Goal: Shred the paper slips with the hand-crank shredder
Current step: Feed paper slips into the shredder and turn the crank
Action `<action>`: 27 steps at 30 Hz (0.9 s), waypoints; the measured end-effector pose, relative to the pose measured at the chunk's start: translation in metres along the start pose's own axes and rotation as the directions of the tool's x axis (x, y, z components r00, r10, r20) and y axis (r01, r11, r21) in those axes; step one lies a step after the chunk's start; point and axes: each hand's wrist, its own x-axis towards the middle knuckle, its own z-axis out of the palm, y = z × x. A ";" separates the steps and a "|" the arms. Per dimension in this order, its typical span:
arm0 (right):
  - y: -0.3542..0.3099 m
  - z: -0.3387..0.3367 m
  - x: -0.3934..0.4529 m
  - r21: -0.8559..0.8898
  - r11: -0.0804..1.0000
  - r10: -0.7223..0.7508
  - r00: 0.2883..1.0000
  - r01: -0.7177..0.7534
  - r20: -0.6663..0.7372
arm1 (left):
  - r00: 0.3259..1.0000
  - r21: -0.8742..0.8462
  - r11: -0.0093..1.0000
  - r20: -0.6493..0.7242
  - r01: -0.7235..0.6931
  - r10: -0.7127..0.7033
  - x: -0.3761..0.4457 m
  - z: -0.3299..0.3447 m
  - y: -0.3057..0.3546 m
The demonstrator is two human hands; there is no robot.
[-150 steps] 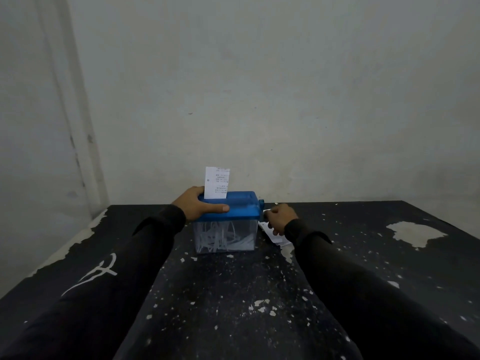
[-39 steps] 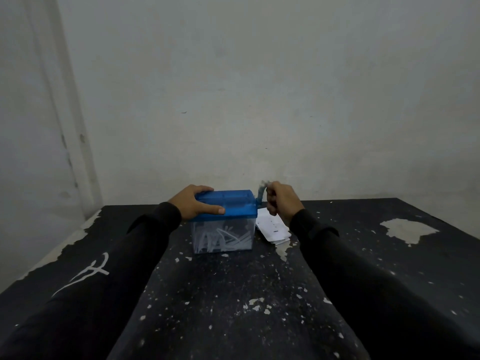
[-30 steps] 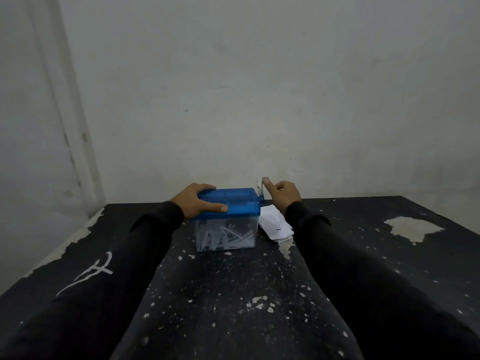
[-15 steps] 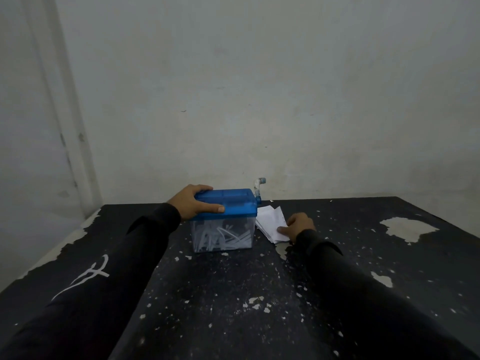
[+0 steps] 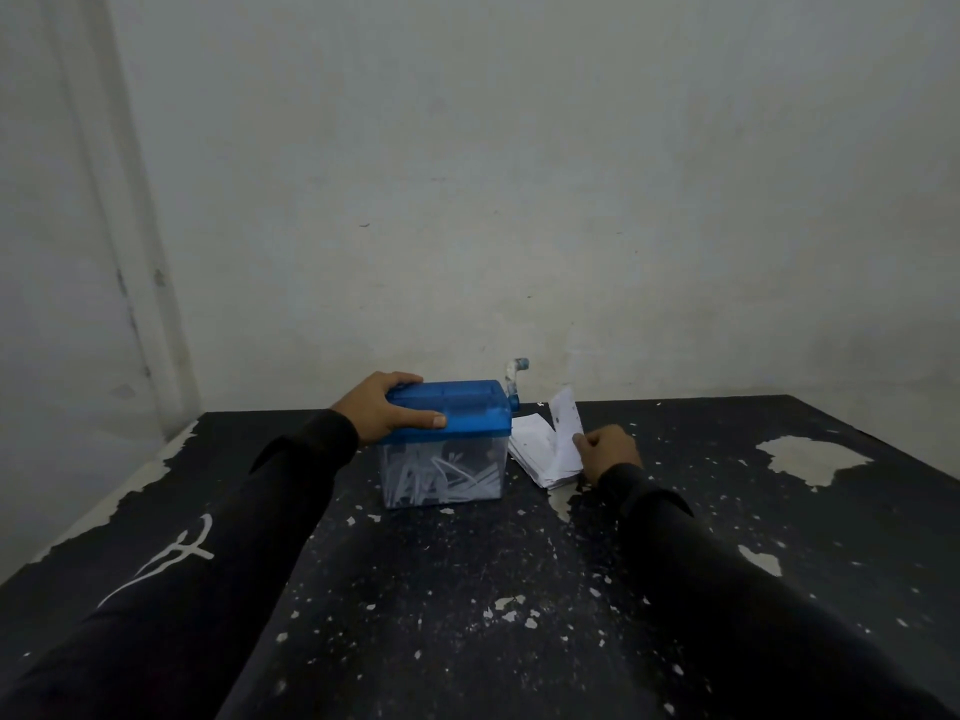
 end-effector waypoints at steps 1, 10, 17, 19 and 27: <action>0.000 -0.001 -0.001 0.005 1.000 -0.014 0.999 0.015 -0.034 | 1.000 -0.003 1.000 0.001 0.000 0.000 0.000 0.000 0.000; -0.025 -0.015 -0.015 0.411 0.870 -0.190 0.954 0.273 -0.233 | 0.999 0.025 0.999 0.011 -0.035 0.035 0.001 0.001 -0.001; -0.066 -0.034 -0.026 0.600 0.705 -0.249 0.924 0.378 -0.290 | 0.997 0.284 0.959 -0.076 -0.004 0.027 0.006 -0.003 -0.002; -0.081 -0.038 -0.032 0.634 0.665 -0.270 0.918 0.395 -0.289 | 0.987 0.247 0.965 -0.111 -0.083 0.113 0.005 0.000 0.004; -0.134 -0.004 -0.041 0.547 0.690 -0.482 0.865 0.474 -0.141 | 0.949 -0.079 0.950 -0.123 -0.302 0.292 0.007 0.017 0.043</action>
